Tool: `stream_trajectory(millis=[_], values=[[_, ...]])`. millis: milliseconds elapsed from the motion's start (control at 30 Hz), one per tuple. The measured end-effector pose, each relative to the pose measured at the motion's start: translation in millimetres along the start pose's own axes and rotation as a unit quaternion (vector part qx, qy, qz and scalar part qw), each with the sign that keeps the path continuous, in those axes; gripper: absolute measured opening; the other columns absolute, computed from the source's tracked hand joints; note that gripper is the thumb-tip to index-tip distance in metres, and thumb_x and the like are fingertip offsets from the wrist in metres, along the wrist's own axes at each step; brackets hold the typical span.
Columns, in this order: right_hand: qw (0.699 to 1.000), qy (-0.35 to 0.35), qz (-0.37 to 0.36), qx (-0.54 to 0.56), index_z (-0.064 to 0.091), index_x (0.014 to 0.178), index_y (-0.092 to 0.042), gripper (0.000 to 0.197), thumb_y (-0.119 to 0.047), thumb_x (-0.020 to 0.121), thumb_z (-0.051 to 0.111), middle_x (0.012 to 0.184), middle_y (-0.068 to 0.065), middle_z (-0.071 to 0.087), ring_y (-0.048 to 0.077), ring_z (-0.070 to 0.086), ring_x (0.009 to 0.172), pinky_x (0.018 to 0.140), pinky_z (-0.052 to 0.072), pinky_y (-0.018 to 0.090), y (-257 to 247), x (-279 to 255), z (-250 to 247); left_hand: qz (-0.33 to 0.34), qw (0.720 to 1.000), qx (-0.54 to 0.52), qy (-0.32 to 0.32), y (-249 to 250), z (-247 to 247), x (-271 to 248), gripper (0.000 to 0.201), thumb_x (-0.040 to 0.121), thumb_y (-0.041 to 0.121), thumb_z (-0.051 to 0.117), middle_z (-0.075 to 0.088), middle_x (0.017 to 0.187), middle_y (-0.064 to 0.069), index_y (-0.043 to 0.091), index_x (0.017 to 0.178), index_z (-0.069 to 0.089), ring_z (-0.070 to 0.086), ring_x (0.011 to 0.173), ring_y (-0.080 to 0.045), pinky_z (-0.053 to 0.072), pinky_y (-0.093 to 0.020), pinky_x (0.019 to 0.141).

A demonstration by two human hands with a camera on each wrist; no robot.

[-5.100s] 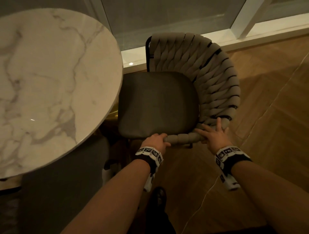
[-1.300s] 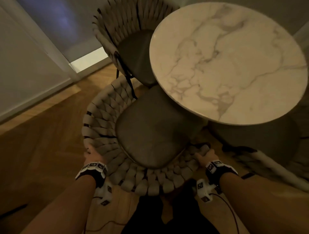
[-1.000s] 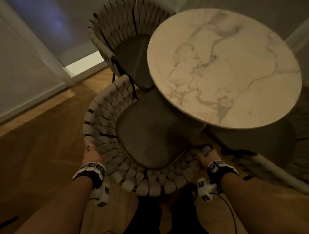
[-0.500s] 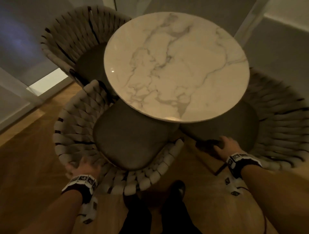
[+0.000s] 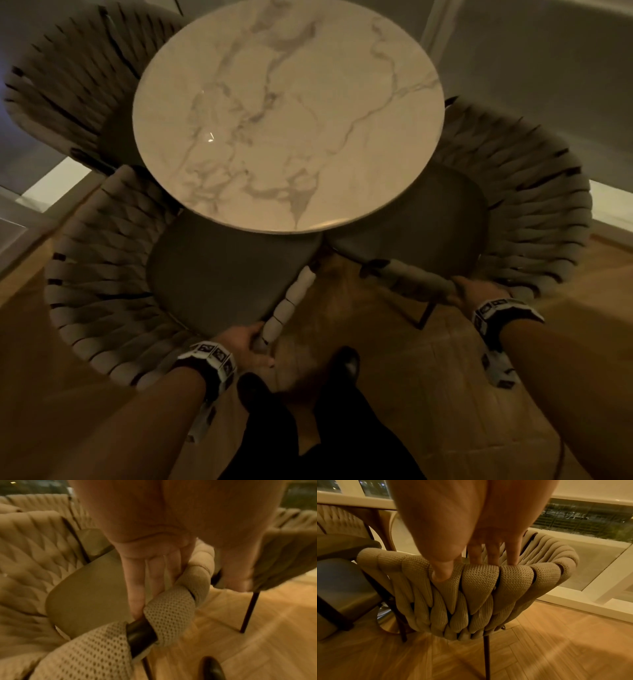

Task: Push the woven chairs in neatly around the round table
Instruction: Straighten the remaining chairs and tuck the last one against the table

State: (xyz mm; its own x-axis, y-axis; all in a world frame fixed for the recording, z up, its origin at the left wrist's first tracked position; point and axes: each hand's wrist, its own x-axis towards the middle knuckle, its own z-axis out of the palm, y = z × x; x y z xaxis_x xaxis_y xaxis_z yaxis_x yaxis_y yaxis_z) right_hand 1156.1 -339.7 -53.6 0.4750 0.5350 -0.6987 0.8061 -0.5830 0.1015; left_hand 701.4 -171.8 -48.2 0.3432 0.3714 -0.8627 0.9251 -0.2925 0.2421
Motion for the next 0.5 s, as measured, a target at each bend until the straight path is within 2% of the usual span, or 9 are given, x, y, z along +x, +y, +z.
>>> stream_trajectory(millis=[67, 167, 267, 367, 500], values=[[1.0, -0.005, -0.002, -0.004, 0.037, 0.136, -0.031, 0.047, -0.05, 0.093, 0.043, 0.133, 0.007, 0.052, 0.032, 0.054, 0.116, 0.097, 0.045, 0.048, -2.4, 0.2, -0.6, -0.008, 0.997, 0.077, 0.01, 7.3, -0.8, 3.3, 0.076, 0.077, 0.055, 0.064, 0.055, 0.135, -0.006, 0.032, 0.143, 0.034, 0.055, 0.12, -0.027, 0.046, -0.04, 0.103], [1.0, -0.012, -0.011, -0.01, 0.042, 0.133, -0.026, 0.041, -0.045, 0.096, 0.042, 0.131, 0.008, 0.049, 0.033, 0.052, 0.116, 0.096, 0.044, 0.048, -10.8, 3.6, 0.2, -0.018, 0.992, 0.126, 0.009, 6.5, -0.3, 8.9, 0.067, 0.079, 0.054, 0.058, 0.057, 0.128, -0.007, 0.034, 0.14, 0.037, 0.057, 0.114, -0.027, 0.049, -0.04, 0.098], [1.0, -0.015, -0.016, -0.012, 0.041, 0.134, -0.026, 0.043, -0.045, 0.096, 0.041, 0.132, 0.006, 0.048, 0.033, 0.051, 0.117, 0.096, 0.044, 0.048, -20.4, 1.3, 3.7, -0.013, 0.991, 0.134, 0.016, 9.3, -1.5, 9.4, 0.059, 0.079, 0.051, 0.057, 0.06, 0.122, -0.006, 0.034, 0.134, 0.044, 0.06, 0.109, -0.027, 0.051, -0.039, 0.093], [1.0, -0.008, -0.023, -0.008, 0.045, 0.128, -0.027, 0.038, -0.046, 0.095, 0.041, 0.125, 0.005, 0.05, 0.032, 0.053, 0.112, 0.095, 0.044, 0.05, -26.5, -1.8, 7.5, -0.006, 0.991, 0.132, 0.023, 12.3, -3.3, 9.0, 0.052, 0.08, 0.047, 0.059, 0.061, 0.121, -0.004, 0.033, 0.13, 0.048, 0.06, 0.108, -0.025, 0.051, -0.039, 0.093], [1.0, -0.017, -0.007, -0.001, 0.045, 0.126, -0.024, 0.037, -0.044, 0.095, 0.043, 0.124, 0.007, 0.051, 0.032, 0.053, 0.111, 0.095, 0.044, 0.049, -33.0, -4.4, 8.0, 0.0, 0.991, 0.133, 0.032, 8.3, -3.3, 8.3, 0.051, 0.079, 0.043, 0.064, 0.063, 0.117, -0.003, 0.032, 0.127, 0.051, 0.062, 0.104, -0.023, 0.053, -0.038, 0.089]])
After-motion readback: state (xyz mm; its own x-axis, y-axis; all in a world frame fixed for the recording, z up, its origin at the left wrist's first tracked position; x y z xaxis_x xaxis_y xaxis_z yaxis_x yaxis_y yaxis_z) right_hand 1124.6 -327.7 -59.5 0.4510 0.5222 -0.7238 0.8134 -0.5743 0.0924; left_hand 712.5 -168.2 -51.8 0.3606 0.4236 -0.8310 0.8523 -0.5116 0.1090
